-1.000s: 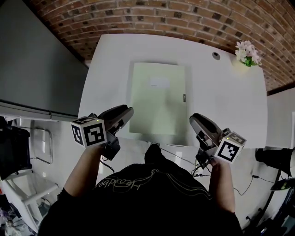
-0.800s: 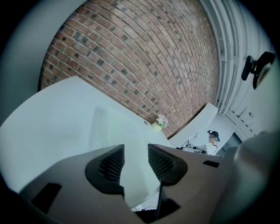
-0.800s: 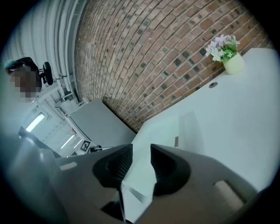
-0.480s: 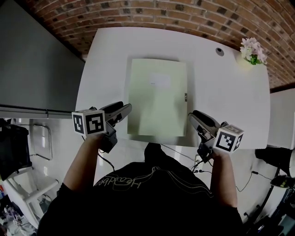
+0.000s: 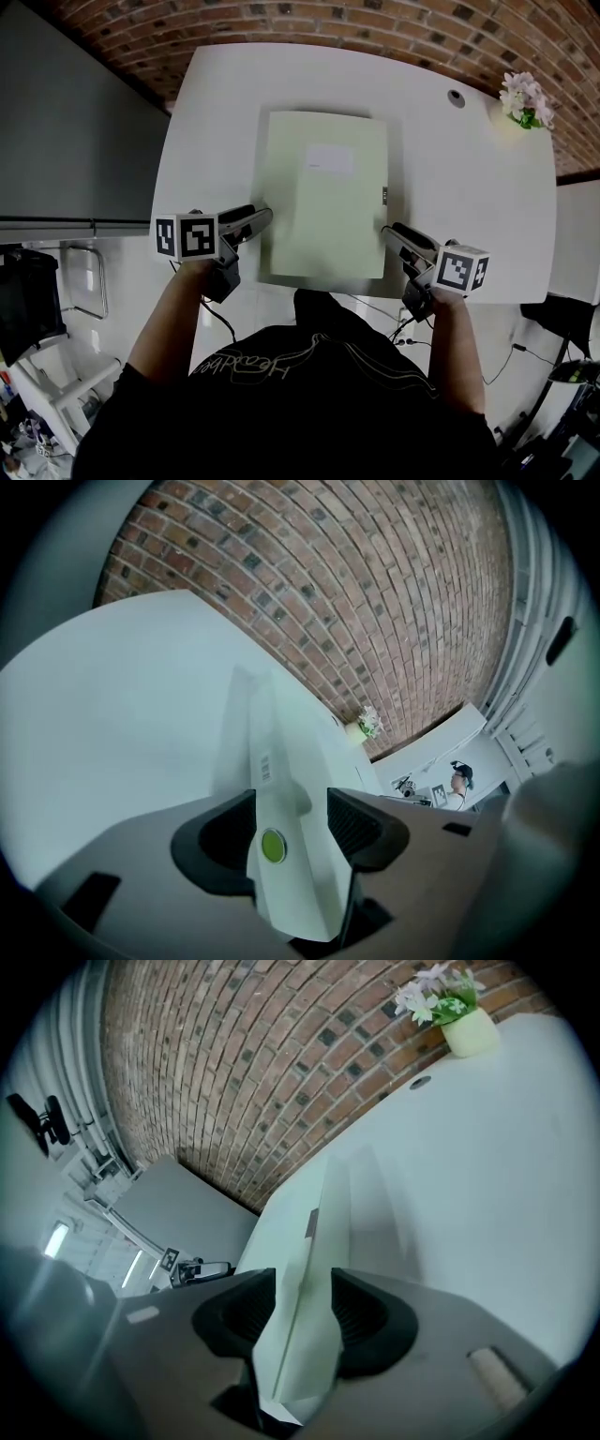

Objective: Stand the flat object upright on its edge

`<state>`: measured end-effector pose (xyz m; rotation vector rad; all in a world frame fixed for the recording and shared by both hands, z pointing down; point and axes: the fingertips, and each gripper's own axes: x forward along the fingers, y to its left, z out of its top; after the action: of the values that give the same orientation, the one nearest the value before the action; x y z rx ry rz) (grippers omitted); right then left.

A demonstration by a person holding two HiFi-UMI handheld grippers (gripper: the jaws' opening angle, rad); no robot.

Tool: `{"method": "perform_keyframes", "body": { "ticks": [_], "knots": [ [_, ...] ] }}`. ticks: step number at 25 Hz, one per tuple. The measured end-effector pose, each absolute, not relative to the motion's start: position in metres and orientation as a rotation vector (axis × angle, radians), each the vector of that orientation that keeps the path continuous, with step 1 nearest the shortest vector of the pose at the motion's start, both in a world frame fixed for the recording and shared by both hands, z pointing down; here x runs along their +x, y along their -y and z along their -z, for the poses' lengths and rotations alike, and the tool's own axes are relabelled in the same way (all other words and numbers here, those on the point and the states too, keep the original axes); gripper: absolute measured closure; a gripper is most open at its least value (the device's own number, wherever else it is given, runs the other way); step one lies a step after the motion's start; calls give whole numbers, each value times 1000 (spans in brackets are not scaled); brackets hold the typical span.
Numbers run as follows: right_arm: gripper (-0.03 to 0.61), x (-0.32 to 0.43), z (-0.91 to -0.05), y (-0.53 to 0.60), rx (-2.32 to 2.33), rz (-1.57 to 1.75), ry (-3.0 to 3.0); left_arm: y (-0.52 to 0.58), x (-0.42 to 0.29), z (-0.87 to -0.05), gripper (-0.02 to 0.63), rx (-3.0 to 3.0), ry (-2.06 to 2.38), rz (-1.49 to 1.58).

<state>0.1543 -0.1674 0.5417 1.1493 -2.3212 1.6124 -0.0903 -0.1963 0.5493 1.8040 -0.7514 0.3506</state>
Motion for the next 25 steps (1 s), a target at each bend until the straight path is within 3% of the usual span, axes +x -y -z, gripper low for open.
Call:
{"method": "perform_keyframes", "body": {
  "ticks": [25],
  "knots": [
    [394, 141, -560, 187, 1056, -1742, 2214, 203, -82, -562, 390, 1697, 658, -376]
  ]
}}
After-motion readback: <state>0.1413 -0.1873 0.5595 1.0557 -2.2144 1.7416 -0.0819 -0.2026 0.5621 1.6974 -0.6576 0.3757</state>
